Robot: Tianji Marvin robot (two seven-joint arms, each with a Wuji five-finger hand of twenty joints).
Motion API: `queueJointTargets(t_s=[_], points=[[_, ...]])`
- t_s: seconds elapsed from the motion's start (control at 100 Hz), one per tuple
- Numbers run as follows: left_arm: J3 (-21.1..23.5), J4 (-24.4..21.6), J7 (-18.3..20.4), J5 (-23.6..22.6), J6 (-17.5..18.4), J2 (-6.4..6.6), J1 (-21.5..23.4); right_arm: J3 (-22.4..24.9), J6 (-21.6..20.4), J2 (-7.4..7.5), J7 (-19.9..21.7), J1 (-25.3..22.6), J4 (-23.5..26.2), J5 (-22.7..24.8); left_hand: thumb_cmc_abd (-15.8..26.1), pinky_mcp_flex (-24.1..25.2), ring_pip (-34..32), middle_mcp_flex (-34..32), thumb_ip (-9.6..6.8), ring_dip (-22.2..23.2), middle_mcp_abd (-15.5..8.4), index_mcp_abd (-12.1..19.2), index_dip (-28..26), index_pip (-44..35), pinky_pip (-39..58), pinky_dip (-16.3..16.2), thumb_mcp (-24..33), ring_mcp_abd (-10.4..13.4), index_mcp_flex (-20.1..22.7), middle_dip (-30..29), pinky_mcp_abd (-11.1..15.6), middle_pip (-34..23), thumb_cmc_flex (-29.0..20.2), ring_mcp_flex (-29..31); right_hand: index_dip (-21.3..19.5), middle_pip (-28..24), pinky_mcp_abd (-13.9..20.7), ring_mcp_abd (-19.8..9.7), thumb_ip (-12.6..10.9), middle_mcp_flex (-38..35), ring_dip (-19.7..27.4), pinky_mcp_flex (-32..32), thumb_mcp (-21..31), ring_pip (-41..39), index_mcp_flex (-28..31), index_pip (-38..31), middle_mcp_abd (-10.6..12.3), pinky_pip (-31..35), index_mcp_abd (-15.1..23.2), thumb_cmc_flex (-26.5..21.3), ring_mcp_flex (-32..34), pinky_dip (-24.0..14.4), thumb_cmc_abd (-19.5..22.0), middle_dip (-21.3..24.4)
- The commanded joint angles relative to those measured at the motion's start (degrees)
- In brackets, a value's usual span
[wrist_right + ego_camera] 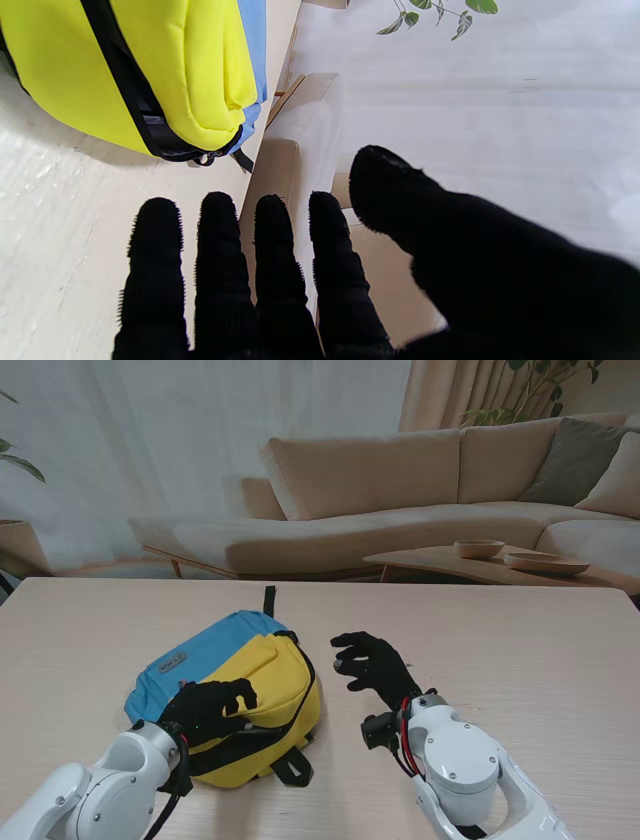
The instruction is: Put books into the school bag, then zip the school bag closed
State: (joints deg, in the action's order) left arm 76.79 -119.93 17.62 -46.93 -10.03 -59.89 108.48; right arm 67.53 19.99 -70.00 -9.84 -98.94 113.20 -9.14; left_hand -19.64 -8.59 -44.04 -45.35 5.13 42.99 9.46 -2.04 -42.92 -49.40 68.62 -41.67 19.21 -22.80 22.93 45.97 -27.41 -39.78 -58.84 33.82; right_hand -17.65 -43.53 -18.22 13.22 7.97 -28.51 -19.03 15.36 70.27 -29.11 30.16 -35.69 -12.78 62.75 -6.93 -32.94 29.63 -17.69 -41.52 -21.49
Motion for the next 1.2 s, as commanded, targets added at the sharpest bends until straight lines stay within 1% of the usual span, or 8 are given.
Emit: queueJointTargets(t_s=[0.0, 0.04, 0.08, 0.18, 0.29, 0.6, 0.83, 1.19], points=[[0.1, -0.7, 0.8, -0.3, -0.1, 0.01, 1.9, -0.1, -1.2, 0.17, 1.3, -1.1, 0.3, 1.0, 1.9, 2.7, 5.0, 4.3, -1.65, -2.2, 1.0, -1.0, 2.4, 4.9, -3.7, 2.1, 4.0, -0.4, -2.7, -3.8, 1.0, 3.1, 4.0, -3.0, 0.9, 0.6, 2.2, -1.6, -1.8, 1.2, 0.2, -0.5, -0.8, 0.7, -0.9, 0.6, 1.9, 0.3, 0.6, 2.0, -1.3, -1.1, 0.1, 0.0], [0.4, -1.1, 1.2, -0.5, -0.1, 0.06, 2.6, 0.0, -1.9, 0.32, 1.5, -1.3, 0.3, 1.5, 3.4, 4.1, 8.1, 7.1, -2.15, -3.7, 0.9, -1.5, 4.4, 8.6, -6.0, 2.8, 5.9, 0.2, -3.7, -10.0, 1.2, 5.0, 8.0, -4.8, 0.9, 0.8, 2.2, -1.7, -1.8, 1.3, 0.3, -0.8, -0.9, 0.9, -1.0, 0.7, 2.1, 0.1, 0.8, 2.0, -1.5, -1.1, 0.1, 0.1], [0.7, -1.4, 1.2, -0.6, 0.0, 0.05, 3.2, -0.1, -3.0, 0.51, 1.7, -1.4, 0.2, 2.7, 4.8, 5.4, 10.7, 9.4, -3.28, -4.9, 0.8, -1.8, 6.2, 11.2, -8.0, 3.4, 6.9, 0.6, -4.6, -11.8, 1.4, 7.9, 11.4, -6.6, 0.9, 1.2, 2.1, -1.9, -1.8, 1.3, 0.4, -1.1, -1.0, 1.1, -1.0, 0.7, 2.8, -0.1, 1.4, 2.1, -1.5, -1.0, 0.2, 0.3], [1.6, -1.6, -0.5, -0.7, 0.8, -0.24, 4.6, -0.7, -6.0, 1.05, 2.1, -1.3, -0.7, 6.8, 4.9, 7.6, 15.2, 13.0, -3.44, -6.8, 0.6, -1.5, 9.2, 14.7, -12.0, 4.2, 6.4, 1.5, -6.6, -14.9, 1.8, 13.5, 14.8, -9.7, 0.7, 2.5, 2.5, -2.5, -1.9, 1.1, 0.9, -1.8, -1.2, 2.1, -0.9, 0.3, 4.4, -0.5, 2.8, 2.4, -1.8, -0.9, 0.4, 0.9], [3.0, -1.7, -3.5, -0.9, 2.3, -0.7, 5.9, -1.7, -8.9, 1.63, 2.6, -0.9, -1.8, 11.1, 4.6, 8.9, 17.8, 15.3, -3.28, -7.6, 0.6, -0.8, 10.6, 16.2, -14.6, 4.4, 5.7, 2.1, -6.9, -16.6, 2.1, 16.5, 15.8, -11.6, 0.4, 3.9, 3.7, -3.3, -2.1, 0.8, 1.4, -3.2, -1.4, 3.2, -0.4, -0.3, 6.1, -1.3, 4.2, 2.8, -2.3, -0.7, 0.6, 1.4], [9.4, -1.5, -8.9, -6.6, 7.6, -1.45, 9.9, -6.7, -14.9, 3.17, 4.2, 2.3, -5.5, 23.3, 4.6, 9.5, 19.2, 15.9, -3.34, -7.8, -0.3, 1.3, 11.8, 17.3, -16.4, 4.2, 6.3, 3.1, -6.2, -17.4, 2.5, 17.7, 15.8, -12.2, -0.6, 6.7, 6.9, -8.3, -2.5, -0.3, 3.7, -8.1, -1.4, 8.1, 2.9, 0.4, 8.3, -6.5, 6.8, 3.8, -4.4, 1.7, 0.4, 2.3], [13.0, -0.5, -11.9, -9.1, 9.7, -1.85, 12.4, -13.5, -15.8, 3.53, 2.8, 6.9, -8.9, 33.5, 4.5, 10.2, 20.9, 16.7, -3.2, -8.4, -0.8, 3.4, 13.0, 18.2, -18.6, 4.6, 7.2, 3.9, -5.0, -18.3, 3.1, 19.0, 16.1, -13.4, -1.4, 8.8, 8.3, -10.2, -3.1, -1.0, 4.8, -9.5, -2.2, 10.2, 4.6, 2.0, 9.2, -9.0, 8.4, 6.0, -4.9, 3.2, 2.7, 3.0], [15.0, -0.1, -15.3, -10.9, 9.1, -2.34, 15.2, -24.4, -11.9, 3.94, 4.5, 14.9, -12.5, 42.5, 4.5, 10.5, 21.7, 17.2, -3.18, -8.7, -1.1, 3.9, 13.1, 18.0, -19.7, 4.5, 7.6, 4.1, -5.4, -18.4, 3.3, 19.2, 16.2, -13.7, -1.8, 12.9, 12.7, -14.2, -4.0, -1.2, 6.4, -11.9, -5.3, 13.6, 4.3, 4.9, 11.3, -13.4, 12.3, 10.4, -6.9, 5.8, 6.6, 4.5]])
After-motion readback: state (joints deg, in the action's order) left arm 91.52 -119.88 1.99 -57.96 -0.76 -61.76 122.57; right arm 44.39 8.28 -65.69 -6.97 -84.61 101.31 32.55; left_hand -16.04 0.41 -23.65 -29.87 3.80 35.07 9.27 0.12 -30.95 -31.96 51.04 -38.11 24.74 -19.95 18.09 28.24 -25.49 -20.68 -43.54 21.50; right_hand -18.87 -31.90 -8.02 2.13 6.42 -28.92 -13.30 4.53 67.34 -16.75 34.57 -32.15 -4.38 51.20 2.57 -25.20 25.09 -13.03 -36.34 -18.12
